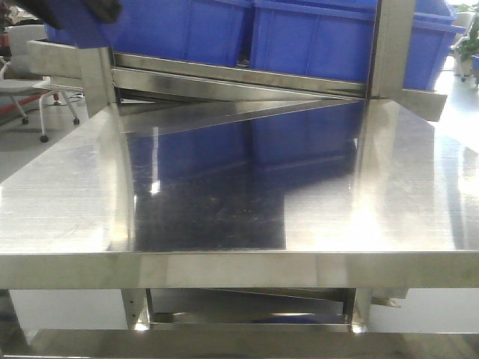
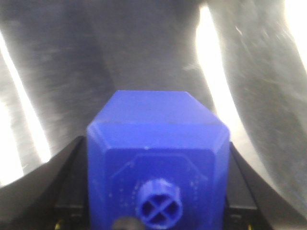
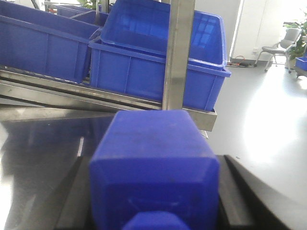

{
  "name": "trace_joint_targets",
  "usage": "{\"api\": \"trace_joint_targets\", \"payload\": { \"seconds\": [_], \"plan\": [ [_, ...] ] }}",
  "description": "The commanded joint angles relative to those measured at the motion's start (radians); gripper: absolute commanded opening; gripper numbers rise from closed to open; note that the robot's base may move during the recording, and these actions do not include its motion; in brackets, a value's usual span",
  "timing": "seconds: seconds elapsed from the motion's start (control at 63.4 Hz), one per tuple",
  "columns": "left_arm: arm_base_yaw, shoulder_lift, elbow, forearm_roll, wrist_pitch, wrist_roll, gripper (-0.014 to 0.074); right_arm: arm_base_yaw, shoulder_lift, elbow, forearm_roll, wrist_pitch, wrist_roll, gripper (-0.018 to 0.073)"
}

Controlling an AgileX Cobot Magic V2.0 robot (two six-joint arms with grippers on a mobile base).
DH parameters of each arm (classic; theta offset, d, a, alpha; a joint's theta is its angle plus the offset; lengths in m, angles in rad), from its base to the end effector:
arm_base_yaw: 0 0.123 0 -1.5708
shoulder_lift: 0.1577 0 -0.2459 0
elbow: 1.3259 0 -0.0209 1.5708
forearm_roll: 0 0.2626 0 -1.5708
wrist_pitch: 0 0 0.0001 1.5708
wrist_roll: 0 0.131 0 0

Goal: Pick and sort blue part to right shelf

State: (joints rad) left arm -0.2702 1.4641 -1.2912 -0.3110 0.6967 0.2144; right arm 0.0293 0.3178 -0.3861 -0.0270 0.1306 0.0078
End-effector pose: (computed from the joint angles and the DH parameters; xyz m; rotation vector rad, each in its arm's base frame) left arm 0.3489 -0.1233 0.2785 0.3824 2.3100 -0.3785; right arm 0.1685 0.0045 0.3001 -0.0345 1.5455 0.0055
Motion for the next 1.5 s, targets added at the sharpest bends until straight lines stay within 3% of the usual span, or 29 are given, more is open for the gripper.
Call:
{"api": "trace_joint_targets", "payload": {
  "seconds": [0.0, 0.237, 0.505, 0.852, 1.184, 1.483],
  "plan": [
    [0.031, -0.134, 0.089, -0.027, -0.168, -0.002, 0.0386, -0.008, 0.005, -0.032, 0.001, -0.098, -0.008, 0.0407],
    [0.134, -0.391, 0.392, -0.027, -0.33, -0.002, 0.0386, -0.008, 0.005, -0.032, 0.001, -0.098, -0.008, 0.0407],
    [0.233, -0.637, 0.607, -0.018, -0.407, -0.002, 0.0386, -0.008, 0.005, -0.032, 0.001, -0.098, -0.008, 0.0407],
    [0.237, -0.966, 0.766, 0.005, -0.399, -0.002, 0.0386, -0.008, 0.005, -0.032, 0.001, -0.098, -0.008, 0.0407],
    [0.237, -1.244, 0.772, 0.005, -0.341, -0.002, 0.0386, -0.008, 0.005, -0.032, 0.001, -0.098, -0.008, 0.0407],
    [0.237, -1.319, 0.772, 0.005, -0.341, -0.002, 0.0386, -0.008, 0.005, -0.032, 0.001, -0.098, -0.008, 0.0407]
  ]
}}
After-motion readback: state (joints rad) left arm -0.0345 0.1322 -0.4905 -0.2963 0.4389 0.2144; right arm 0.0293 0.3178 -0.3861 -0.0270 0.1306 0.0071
